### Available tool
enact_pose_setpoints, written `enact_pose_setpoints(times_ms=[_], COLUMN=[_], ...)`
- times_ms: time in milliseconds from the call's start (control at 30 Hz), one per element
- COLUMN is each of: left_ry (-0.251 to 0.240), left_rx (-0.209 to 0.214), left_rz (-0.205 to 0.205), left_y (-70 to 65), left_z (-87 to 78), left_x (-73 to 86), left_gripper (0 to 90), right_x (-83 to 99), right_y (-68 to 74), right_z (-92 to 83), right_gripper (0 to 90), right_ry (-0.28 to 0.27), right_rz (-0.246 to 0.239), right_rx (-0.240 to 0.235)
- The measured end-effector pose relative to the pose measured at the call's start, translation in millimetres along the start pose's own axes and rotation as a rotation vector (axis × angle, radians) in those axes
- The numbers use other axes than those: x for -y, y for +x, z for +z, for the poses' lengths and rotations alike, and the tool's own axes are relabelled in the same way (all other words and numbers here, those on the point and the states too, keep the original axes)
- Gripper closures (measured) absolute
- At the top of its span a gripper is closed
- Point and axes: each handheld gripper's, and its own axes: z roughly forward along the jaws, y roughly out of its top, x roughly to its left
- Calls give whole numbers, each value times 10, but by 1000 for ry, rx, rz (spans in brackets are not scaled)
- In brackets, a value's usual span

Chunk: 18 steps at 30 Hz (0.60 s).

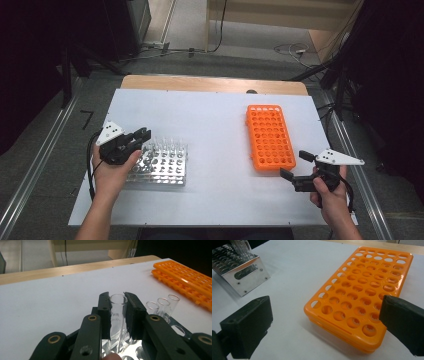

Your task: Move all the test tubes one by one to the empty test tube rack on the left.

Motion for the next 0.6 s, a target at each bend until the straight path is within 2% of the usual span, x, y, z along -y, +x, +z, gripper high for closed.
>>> enact_pose_setpoints(times_ms=[267,367,600], left_ry=[75,82,142], left_rx=[-12,-10,-10], left_rz=[18,10,-10], left_y=[-34,-28,-19], left_z=[44,48,66], left_x=[22,18,11], left_gripper=[750,745,741], right_x=[-4,-2,5], right_y=[-1,-3,-3], right_z=[12,13,29], right_gripper=[0,0,0], right_ry=[4,5,16], right_rz=[-6,-4,-6], right_rx=[0,1,3])
